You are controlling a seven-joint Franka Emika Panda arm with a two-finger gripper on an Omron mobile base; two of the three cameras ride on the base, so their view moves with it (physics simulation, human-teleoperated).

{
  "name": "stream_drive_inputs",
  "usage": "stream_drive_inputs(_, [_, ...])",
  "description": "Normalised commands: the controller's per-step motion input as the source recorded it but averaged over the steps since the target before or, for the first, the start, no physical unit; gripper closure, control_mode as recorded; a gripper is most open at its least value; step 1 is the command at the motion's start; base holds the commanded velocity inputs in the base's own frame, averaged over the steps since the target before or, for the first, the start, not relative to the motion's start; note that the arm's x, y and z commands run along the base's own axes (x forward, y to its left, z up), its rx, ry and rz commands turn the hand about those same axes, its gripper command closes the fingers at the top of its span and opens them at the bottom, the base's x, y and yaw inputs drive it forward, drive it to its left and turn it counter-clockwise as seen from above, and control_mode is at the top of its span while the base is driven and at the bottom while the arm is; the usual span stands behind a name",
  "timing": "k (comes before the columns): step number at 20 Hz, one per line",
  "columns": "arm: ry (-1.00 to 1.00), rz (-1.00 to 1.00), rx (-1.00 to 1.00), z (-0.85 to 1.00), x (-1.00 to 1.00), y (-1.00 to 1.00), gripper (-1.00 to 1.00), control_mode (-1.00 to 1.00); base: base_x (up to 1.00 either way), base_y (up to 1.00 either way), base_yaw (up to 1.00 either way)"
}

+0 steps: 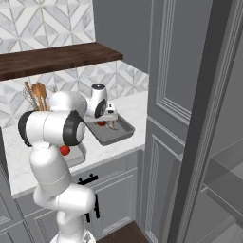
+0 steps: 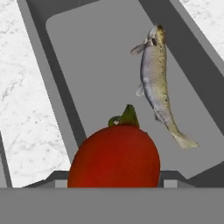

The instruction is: Place one tomato and one fish in each tupperware on the nearby counter, to pack two identical lunches.

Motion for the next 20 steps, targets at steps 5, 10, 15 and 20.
stream_drive_inputs(5, [0.00,0.00,0.00,-0.01,0.63,0.36,1.00,-1.00,0.00,0.00,0.00])
stream_drive_inputs(10, [0.00,0.00,0.00,-0.03,0.56,0.24,1.00,-1.00,0.00,0.00,0.00])
stream_drive_inputs(15, [0.00,0.00,0.00,-0.17,0.05,0.00,1.00,-1.00,0.00,0.00,0.00])
stream_drive_inputs(20, [-0.01,0.00,0.00,-0.56,0.07,0.02,1.00,-1.00,0.00,0.00,0.00])
